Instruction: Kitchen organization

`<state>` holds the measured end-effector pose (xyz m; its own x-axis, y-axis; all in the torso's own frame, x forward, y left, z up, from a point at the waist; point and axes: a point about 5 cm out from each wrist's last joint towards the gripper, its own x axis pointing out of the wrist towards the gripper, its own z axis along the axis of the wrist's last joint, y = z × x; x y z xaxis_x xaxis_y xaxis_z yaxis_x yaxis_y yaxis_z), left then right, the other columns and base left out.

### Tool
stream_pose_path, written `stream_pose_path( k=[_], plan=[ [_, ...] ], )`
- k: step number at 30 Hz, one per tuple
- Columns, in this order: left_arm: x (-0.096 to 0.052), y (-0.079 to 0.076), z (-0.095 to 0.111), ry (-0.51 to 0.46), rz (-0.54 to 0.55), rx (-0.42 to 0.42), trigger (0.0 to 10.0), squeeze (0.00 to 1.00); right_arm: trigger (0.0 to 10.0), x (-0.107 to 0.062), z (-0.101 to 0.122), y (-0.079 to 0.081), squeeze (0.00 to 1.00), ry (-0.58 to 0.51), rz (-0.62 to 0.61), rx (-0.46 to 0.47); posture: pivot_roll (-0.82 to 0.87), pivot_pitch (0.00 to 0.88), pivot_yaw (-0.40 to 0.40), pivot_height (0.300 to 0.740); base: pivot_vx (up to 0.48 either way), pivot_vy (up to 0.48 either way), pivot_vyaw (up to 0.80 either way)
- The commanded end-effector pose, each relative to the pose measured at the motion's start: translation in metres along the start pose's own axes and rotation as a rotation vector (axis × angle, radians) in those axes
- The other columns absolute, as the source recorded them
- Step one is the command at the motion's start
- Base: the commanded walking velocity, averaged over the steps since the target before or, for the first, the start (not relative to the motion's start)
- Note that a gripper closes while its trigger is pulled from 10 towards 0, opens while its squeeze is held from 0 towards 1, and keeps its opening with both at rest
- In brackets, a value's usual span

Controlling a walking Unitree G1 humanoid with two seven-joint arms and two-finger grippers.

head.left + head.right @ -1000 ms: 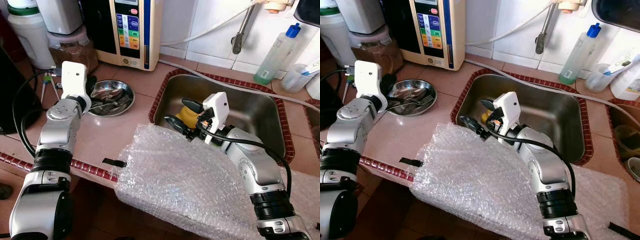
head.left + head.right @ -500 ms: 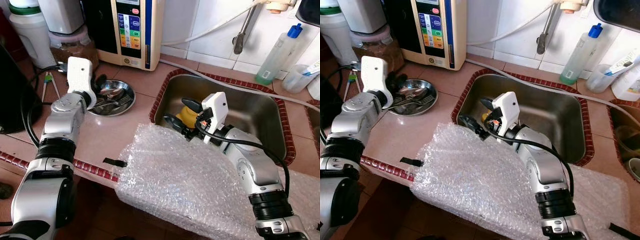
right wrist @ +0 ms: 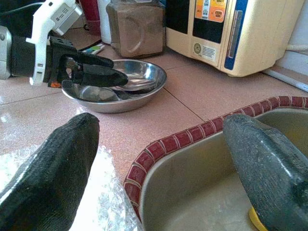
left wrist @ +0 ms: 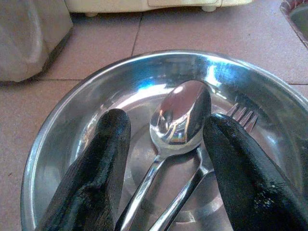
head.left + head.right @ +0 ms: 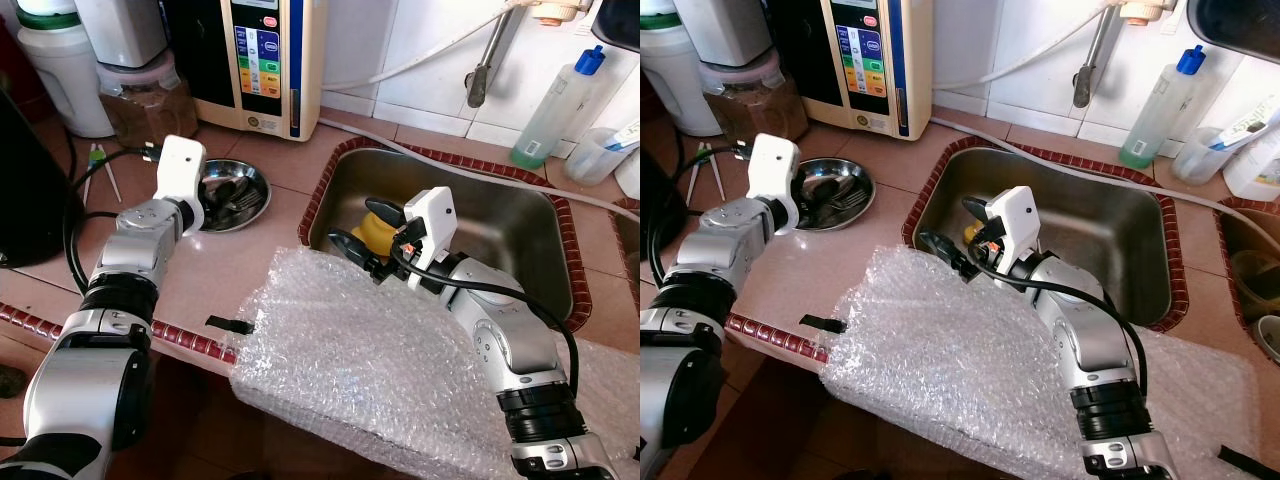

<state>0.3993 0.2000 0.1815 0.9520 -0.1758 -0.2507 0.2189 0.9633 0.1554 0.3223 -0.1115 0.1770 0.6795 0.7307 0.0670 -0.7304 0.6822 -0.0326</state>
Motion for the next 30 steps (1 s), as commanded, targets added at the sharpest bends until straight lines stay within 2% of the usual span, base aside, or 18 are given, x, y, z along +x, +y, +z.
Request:
stream_pose_path(
  k=[1,4,5,6,7,8,9,18,30],
  plan=[
    [0.000,0.002,0.007,0.001,0.000,0.010,10.0,1.00,10.0,-0.002,-0.001,0.001,0.00,0.005,0.005,-0.012,-0.01,0.124,-0.016,0.740,0.000,0.000,0.00],
    [0.001,0.002,0.002,0.041,-0.014,0.019,10.0,1.00,10.0,-0.002,-0.001,0.001,0.00,0.007,0.004,-0.014,-0.01,0.125,-0.015,0.740,0.000,0.000,0.00],
    [0.001,0.003,0.000,0.049,0.001,-0.027,10.0,0.00,10.0,-0.002,-0.002,0.001,0.00,0.008,0.003,-0.014,-0.01,0.125,-0.015,0.740,0.000,0.000,0.00],
    [0.001,0.003,0.000,0.049,0.001,-0.027,10.0,0.00,10.0,-0.002,-0.002,0.001,0.00,0.008,0.003,-0.014,-0.01,0.125,-0.015,0.740,0.000,0.000,0.00],
    [0.001,0.004,-0.002,0.060,-0.002,-0.056,4.1,0.00,10.0,-0.001,-0.002,0.002,0.00,0.007,0.004,-0.014,-0.01,0.124,-0.016,0.740,0.000,0.000,0.00],
    [0.001,0.004,-0.005,0.076,-0.009,-0.058,0.5,0.00,10.0,-0.001,-0.002,0.003,0.00,0.008,0.005,-0.013,-0.01,0.122,-0.015,0.740,0.000,0.000,0.00],
    [0.000,0.005,-0.008,0.089,-0.011,-0.056,0.0,0.00,10.0,-0.001,-0.002,0.003,0.00,0.009,0.006,-0.014,-0.01,0.122,-0.015,0.740,0.000,0.000,0.00],
    [-0.001,0.007,-0.015,0.133,-0.010,-0.034,0.0,0.00,10.0,0.000,-0.002,0.002,0.00,0.012,0.007,-0.022,-0.01,0.120,-0.016,0.740,0.000,0.000,0.00],
    [0.000,0.001,-0.019,0.150,-0.053,-0.026,0.0,0.00,10.0,-0.003,0.000,0.005,0.00,0.003,0.052,-0.003,-0.01,0.114,-0.014,0.740,0.000,0.000,0.00]
  ],
)
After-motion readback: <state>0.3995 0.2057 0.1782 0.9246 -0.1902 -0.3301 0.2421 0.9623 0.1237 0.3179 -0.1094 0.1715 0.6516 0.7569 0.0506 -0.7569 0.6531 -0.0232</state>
